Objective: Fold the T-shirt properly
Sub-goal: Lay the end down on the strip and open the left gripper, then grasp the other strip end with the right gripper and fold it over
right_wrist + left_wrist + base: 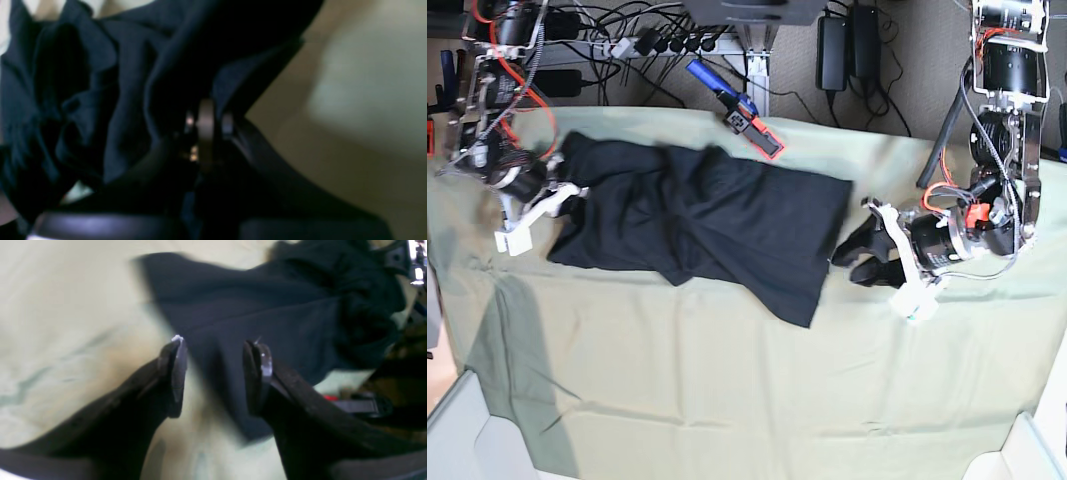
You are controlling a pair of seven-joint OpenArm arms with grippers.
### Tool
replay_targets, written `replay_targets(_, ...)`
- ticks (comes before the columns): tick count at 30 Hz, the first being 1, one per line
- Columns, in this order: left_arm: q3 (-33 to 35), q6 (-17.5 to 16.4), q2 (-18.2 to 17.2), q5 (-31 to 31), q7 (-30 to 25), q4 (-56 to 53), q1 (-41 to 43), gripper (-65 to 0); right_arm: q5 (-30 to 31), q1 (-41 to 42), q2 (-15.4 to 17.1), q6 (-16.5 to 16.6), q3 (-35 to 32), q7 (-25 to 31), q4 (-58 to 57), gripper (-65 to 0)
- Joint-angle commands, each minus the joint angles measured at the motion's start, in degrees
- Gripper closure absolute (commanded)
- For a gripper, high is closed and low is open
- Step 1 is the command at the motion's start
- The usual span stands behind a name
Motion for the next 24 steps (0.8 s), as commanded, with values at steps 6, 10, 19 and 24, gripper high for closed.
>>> replay_targets(6,-2.0,-0.6,-0.5,-1.0,-0.9,0.7,0.9,-30.5,2.7,1.0,8.4,3.5,6.7,0.7,0.8,0.0)
replay_targets(10,-2.0,-0.6,-0.5,-1.0,-0.9,0.7,2.9,-30.5,10.8,1.1,8.9,4.0,9.0,-2.6,2.1,0.0)
replay_targets(19,-2.0,-0.6,-1.0,0.8,-0.8,0.7,5.0,-30.5,16.4,1.1,-2.7,6.3,7.2,-4.9,13.0,0.0)
replay_targets(24,-2.0,-0.6,-1.3,0.8,-0.6,0.7,5.0,-30.5,14.1,1.1,-8.7,6.3,1.6,-3.4,16.4,0.0)
